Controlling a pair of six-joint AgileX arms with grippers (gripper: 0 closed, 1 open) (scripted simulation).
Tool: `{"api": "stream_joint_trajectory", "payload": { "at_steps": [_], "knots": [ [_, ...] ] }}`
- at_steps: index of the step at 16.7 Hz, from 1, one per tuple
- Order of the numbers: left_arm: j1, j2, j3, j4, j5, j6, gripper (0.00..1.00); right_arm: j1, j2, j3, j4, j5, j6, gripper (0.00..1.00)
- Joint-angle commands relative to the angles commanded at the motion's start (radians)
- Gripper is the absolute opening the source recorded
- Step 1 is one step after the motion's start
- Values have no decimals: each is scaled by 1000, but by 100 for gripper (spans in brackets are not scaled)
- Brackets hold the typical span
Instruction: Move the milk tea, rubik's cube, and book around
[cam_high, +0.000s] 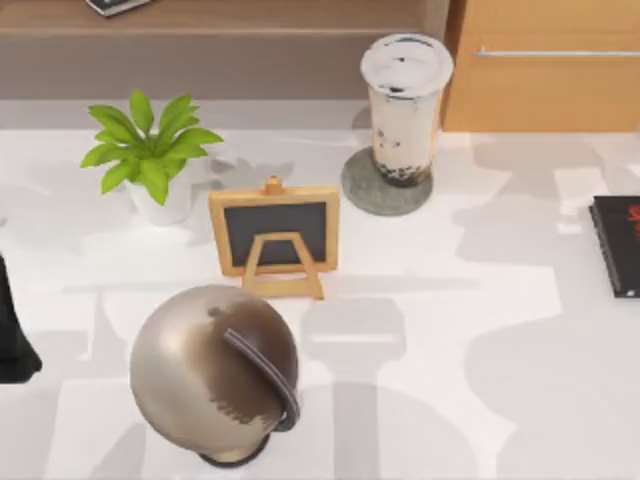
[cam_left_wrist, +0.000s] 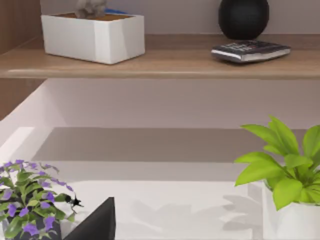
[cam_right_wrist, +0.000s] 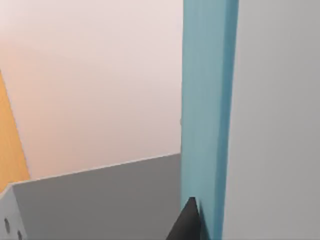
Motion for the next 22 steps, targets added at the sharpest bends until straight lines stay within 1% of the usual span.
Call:
{"api": "stream_joint_trajectory", "payload": {
  "at_steps": [4,7,9,11,14,16,18,22],
  "knots": [
    [0,0,0,0,0,0,100,-41,-166,-254,84,28,249,0],
    [0,0,0,0,0,0,100,-32,-248,-451,125,65,485,0],
    [0,0,0,0,0,0,100,5,-265,-575,136,94,677,0],
    [0,0,0,0,0,0,100,71,-247,-679,138,124,866,0],
    [0,0,0,0,0,0,100,195,-184,-801,124,166,1083,0],
    [0,0,0,0,0,0,100,262,-143,-858,110,190,1178,0],
    [0,0,0,0,0,0,100,301,-117,-895,98,209,1231,0],
    [0,0,0,0,0,0,100,309,-111,-904,95,213,1242,0]
  ]
}}
